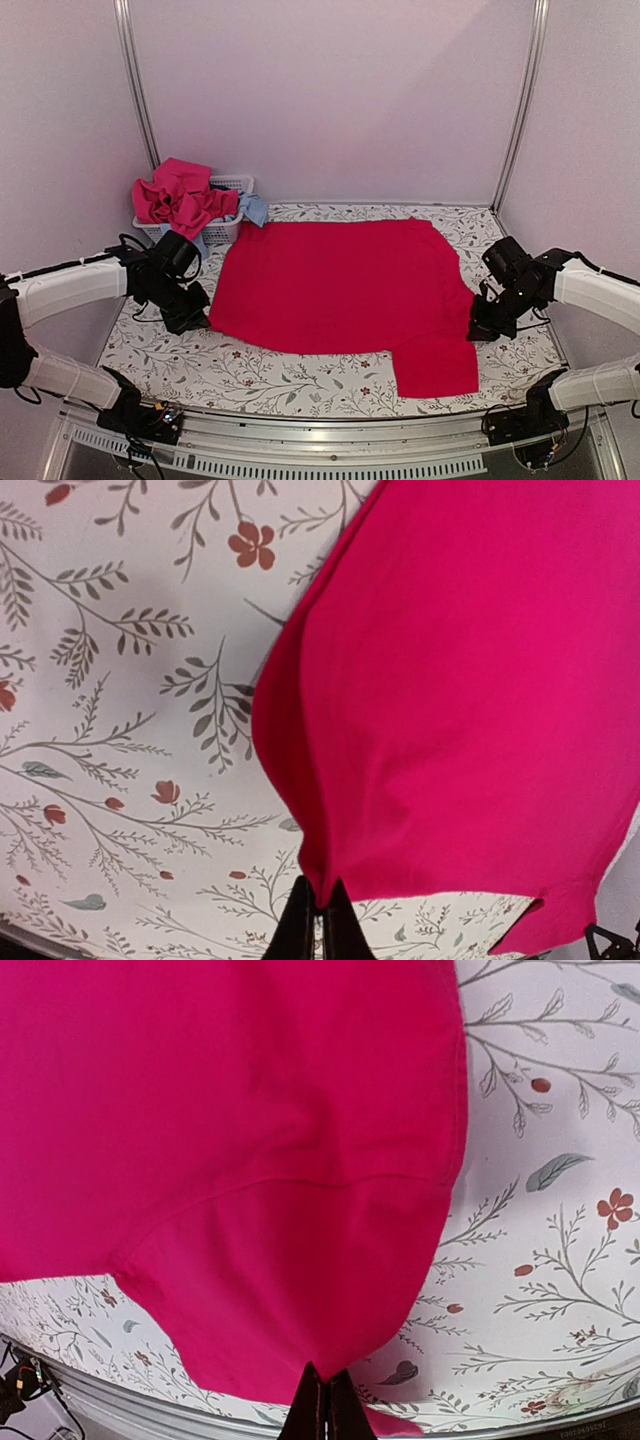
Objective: Fold and stack the mixed laundry pile
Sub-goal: Pick up the flattened T-shirt from the center of the board, then fold the flattened T-shirt at the center of the board.
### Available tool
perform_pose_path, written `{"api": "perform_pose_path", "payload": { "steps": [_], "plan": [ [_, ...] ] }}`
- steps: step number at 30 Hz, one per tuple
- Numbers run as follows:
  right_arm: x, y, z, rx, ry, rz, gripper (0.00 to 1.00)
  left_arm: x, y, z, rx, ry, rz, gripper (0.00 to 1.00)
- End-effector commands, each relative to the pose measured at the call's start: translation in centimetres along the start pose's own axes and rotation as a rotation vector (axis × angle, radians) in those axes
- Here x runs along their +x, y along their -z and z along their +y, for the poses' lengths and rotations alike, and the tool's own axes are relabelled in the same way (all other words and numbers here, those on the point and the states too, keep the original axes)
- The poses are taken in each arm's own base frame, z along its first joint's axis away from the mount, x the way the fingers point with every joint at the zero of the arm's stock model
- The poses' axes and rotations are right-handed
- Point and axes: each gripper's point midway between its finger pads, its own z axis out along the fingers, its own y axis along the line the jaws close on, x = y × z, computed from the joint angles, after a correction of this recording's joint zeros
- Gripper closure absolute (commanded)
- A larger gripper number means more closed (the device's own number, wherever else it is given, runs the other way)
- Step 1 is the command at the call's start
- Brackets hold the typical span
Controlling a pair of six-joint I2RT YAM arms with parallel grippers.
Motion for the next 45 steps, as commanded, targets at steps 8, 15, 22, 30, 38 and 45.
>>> {"api": "perform_pose_path", "payload": {
  "steps": [8,15,22,30,38,45],
  "plan": [
    [-4.7,2.1,1.0,-0.027,0.028,-0.104,1.0,-3.6,1.0,-2.5,0.057,0.0,-0.067,1.0],
    [-8.0,1.7,1.4,-0.007,0.04,-0.108,1.0,-6.2,0.7,-3.4,0.065,-0.001,-0.096,1.0],
    [-11.1,1.9,1.5,0.003,0.038,-0.122,1.0,-8.1,-0.1,-4.7,0.07,-0.023,-0.107,1.0],
    [-13.3,0.3,2.2,0.01,0.041,-0.079,1.0,-9.6,-1.2,-5.2,0.074,-0.022,-0.113,1.0],
    [-15.1,-0.8,3.4,-0.003,0.046,-0.06,1.0,-10.5,-2.0,-6.2,0.079,-0.039,-0.112,1.0],
    [-15.9,-2.2,3.8,-0.007,0.061,-0.03,1.0,-11.0,-2.7,-5.5,0.05,-0.024,-0.11,1.0]
  ]
}}
